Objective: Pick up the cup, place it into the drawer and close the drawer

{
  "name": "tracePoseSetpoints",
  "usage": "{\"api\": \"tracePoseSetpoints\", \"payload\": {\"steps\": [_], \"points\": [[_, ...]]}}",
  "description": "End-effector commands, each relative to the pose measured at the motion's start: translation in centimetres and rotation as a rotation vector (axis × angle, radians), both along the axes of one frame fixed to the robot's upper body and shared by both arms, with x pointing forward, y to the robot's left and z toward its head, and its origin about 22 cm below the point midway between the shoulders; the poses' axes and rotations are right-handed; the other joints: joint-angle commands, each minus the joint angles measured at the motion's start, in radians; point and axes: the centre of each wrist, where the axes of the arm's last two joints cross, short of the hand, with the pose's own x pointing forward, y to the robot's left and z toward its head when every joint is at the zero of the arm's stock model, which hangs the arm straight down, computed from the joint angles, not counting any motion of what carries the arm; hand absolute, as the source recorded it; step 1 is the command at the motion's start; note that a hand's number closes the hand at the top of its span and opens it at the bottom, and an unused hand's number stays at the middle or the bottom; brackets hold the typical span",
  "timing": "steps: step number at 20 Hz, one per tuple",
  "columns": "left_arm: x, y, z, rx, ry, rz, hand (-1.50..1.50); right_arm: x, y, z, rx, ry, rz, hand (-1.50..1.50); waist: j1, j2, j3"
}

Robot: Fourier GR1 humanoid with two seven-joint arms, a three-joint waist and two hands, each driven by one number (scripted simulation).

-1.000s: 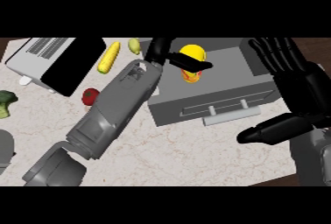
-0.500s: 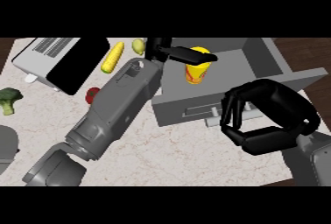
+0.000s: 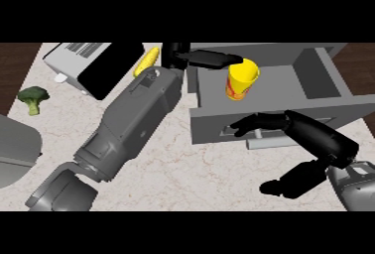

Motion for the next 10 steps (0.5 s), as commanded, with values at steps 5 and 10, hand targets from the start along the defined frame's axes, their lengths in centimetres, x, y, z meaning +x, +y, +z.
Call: {"api": "tracePoseSetpoints", "payload": {"steps": [5, 10], "points": [[-0.5, 1.0, -2.0, -0.077, -0.007, -0.019, -1.5, 1.9, 1.8, -8.0, -0.245, 0.011, -0.105, -1.5, 0.087, -0.007, 0.0], [-0.8, 1.8, -2.3, -0.105, -0.009, -0.016, -1.5, 3.6, 1.4, -13.6, -0.336, 0.049, -0.081, -1.5, 0.121, -0.011, 0.001]]}}
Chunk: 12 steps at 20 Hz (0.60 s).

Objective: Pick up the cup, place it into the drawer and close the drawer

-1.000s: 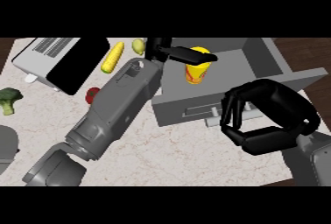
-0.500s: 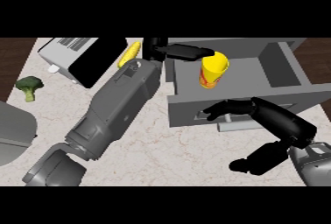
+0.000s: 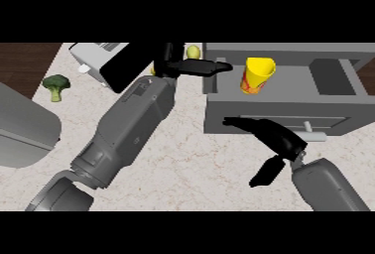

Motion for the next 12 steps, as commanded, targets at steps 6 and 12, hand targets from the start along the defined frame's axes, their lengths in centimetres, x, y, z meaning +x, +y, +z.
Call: {"api": "tracePoseSetpoints", "payload": {"steps": [6, 12], "points": [[-0.6, 3.6, -1.6, -0.02, 0.012, -0.004, -1.5, 5.4, -2.9, -5.2, -0.08, 0.014, -0.093, 1.5, 0.069, 0.001, 0.002], [-0.9, 7.0, -2.2, -0.043, 0.0, -0.026, -1.5, 9.5, -4.3, -1.7, 0.047, -0.13, -0.21, 1.5, 0.109, 0.012, 0.003]]}}
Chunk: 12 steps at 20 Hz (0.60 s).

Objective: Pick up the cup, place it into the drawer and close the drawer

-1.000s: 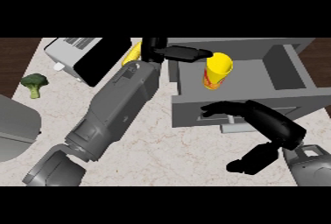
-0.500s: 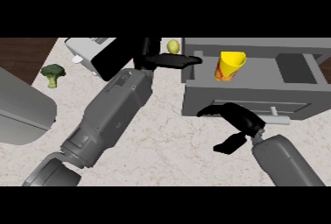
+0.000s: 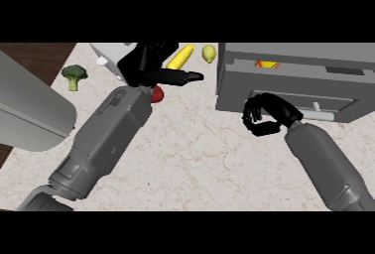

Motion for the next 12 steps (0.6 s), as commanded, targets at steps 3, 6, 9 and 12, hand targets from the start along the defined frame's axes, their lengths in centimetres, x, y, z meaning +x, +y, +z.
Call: {"api": "tracePoseSetpoints", "payload": {"steps": [3, 6, 9, 12], "points": [[-0.8, 2.1, -1.3, -0.014, 0.003, -0.028, -1.5, 3.8, -3.3, 4.3, 0.095, -0.123, -0.116, 1.5, 0.041, 0.018, 0.004], [-1.0, 3.2, -1.6, -0.016, 0.011, -0.022, -1.5, 5.0, -3.2, 5.8, 0.098, -0.159, -0.179, 1.5, 0.056, 0.02, 0.004], [-0.6, 5.1, -0.8, 0.001, 0.001, -0.035, -1.5, 6.0, -4.3, 8.5, 0.146, -0.167, -0.238, 1.5, 0.071, 0.025, 0.003], [-1.1, 4.3, -1.1, -0.001, -0.009, -0.063, -1.5, 6.0, -5.3, 9.2, 0.162, -0.169, -0.243, 1.5, 0.079, 0.028, 0.003]]}}
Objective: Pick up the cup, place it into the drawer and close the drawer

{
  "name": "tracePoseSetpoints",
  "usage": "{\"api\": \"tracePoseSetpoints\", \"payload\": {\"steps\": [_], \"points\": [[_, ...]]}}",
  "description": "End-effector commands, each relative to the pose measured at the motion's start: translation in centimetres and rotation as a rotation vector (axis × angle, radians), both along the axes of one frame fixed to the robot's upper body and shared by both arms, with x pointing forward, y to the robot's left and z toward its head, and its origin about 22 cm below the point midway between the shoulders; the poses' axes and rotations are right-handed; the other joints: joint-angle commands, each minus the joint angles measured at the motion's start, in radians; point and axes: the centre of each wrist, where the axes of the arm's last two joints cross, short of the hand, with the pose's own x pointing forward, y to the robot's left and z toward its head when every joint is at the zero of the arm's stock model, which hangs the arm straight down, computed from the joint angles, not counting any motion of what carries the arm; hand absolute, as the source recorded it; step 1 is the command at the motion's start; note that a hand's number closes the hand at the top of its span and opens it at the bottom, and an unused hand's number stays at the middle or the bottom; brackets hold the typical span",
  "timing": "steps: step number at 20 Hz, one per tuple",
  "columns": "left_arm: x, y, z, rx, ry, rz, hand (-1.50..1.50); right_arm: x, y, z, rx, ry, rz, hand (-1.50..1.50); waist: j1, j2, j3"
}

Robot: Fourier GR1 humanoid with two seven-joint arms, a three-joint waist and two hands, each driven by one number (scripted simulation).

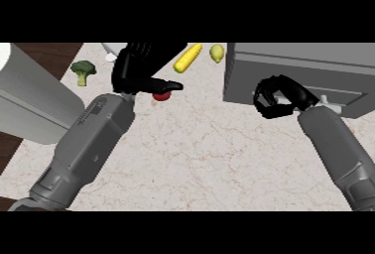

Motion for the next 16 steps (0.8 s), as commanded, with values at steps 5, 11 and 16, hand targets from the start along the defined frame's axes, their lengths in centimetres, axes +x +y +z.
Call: {"api": "tracePoseSetpoints", "payload": {"steps": [5, 11, 16], "points": [[-0.7, 1.3, -1.0, -0.003, 0.019, -0.037, -1.5, 3.3, -3.4, 9.0, 0.029, -0.159, -0.164, 1.5, 0.056, 0.023, -0.005], [-0.8, 0.6, -0.6, -0.019, 0.005, -0.063, -1.5, 3.1, -4.1, 9.7, 0.045, -0.156, -0.143, 1.5, 0.061, 0.031, -0.005], [-1.1, 2.0, -1.3, -0.013, 0.012, -0.061, -1.5, 2.6, -5.5, 9.8, 0.06, -0.138, -0.146, 1.5, 0.08, 0.024, -0.006]]}}
